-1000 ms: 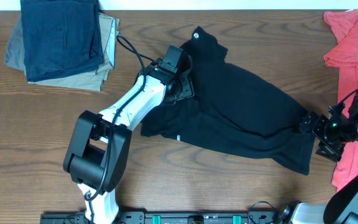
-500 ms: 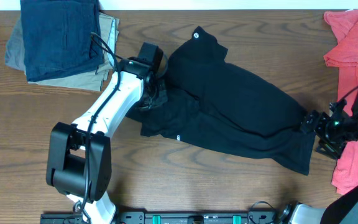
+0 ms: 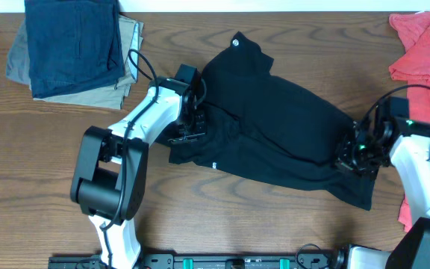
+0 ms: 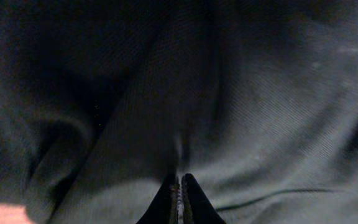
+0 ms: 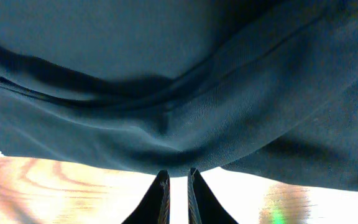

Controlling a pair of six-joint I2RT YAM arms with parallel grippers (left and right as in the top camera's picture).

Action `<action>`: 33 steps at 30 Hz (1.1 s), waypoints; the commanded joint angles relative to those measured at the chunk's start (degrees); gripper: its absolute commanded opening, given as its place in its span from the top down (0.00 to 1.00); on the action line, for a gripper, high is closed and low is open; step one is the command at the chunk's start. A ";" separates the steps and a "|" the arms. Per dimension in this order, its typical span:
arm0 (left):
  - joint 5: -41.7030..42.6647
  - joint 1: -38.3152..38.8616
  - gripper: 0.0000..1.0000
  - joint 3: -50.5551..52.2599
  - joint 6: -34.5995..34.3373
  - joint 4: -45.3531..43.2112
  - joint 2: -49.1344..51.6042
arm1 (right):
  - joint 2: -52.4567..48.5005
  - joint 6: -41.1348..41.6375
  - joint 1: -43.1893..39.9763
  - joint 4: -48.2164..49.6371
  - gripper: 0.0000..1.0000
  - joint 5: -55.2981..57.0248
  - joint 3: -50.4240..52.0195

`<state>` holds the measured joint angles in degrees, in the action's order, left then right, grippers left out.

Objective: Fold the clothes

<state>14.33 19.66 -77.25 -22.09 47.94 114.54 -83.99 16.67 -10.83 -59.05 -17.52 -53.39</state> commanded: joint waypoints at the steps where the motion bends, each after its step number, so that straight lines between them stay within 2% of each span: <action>1: -0.17 -0.79 0.94 0.44 0.68 0.22 2.38 | 0.42 3.65 0.79 1.38 0.90 1.03 1.79; 3: -2.14 -1.81 0.94 0.44 -1.60 0.98 3.17 | 0.42 5.40 0.76 2.21 0.99 1.29 2.86; 7: -4.33 -5.16 0.94 0.44 -6.38 3.52 3.43 | 0.42 7.76 0.76 3.85 0.99 1.53 6.01; 16: -2.95 -11.39 0.94 0.44 -6.73 10.82 3.43 | 0.42 13.64 0.76 15.08 0.98 2.12 15.34; 20: -2.29 -11.23 0.94 0.44 -7.21 12.28 3.39 | 0.42 14.16 0.76 15.45 0.98 2.14 15.98; 25: 2.40 -11.17 0.94 0.44 -7.17 12.63 2.43 | 0.39 14.84 0.74 14.67 0.99 3.63 16.22; 33: 1.55 -11.19 0.94 0.44 -6.80 11.74 0.94 | 0.07 18.91 0.76 15.87 0.98 8.81 16.57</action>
<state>15.97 8.45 -77.28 -28.58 59.81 116.79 -83.96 32.80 -10.66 -43.53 -11.79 -37.54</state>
